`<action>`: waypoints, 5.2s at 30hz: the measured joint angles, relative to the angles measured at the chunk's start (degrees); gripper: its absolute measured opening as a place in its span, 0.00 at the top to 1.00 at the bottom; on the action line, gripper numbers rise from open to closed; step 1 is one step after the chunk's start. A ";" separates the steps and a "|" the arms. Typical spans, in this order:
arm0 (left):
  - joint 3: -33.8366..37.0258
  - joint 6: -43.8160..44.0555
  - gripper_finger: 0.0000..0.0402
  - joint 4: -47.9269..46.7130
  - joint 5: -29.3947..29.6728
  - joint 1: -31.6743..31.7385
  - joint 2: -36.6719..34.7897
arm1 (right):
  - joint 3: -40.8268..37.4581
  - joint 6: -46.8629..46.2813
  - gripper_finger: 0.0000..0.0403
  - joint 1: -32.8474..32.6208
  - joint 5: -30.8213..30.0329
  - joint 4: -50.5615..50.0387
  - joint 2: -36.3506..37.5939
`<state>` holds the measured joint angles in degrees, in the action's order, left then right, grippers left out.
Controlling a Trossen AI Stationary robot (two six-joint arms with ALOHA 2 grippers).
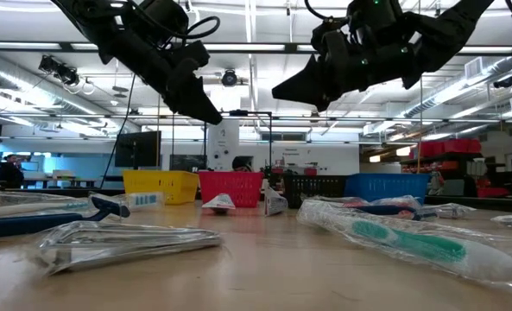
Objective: Pick & Place Travel size toiletries
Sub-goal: Put the blue toothbrush into the red bin
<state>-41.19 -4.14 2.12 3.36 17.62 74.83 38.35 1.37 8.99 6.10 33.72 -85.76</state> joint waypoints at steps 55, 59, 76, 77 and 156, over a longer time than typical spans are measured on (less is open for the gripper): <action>0.02 -1.68 0.60 0.39 0.07 0.03 0.00 | -0.07 -5.65 0.59 -4.37 -9.16 -4.80 0.00; 0.04 -1.68 0.60 0.38 0.07 0.03 0.00 | -0.07 -11.85 0.59 -4.73 -8.51 -8.20 0.02; 0.07 10.70 0.60 4.91 0.26 0.03 0.02 | -0.07 -12.12 0.59 -5.33 -16.60 -12.82 0.02; 0.06 11.33 0.60 5.56 0.61 0.03 0.02 | -0.07 -11.77 0.59 -5.33 -16.61 -12.80 0.02; -15.46 25.84 0.95 -12.27 22.46 -17.30 12.89 | -0.07 -11.19 0.59 -5.29 -16.51 -12.93 0.02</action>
<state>-56.65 21.69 -10.15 25.81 0.32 87.71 38.28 -9.82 3.70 -10.41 20.79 -85.73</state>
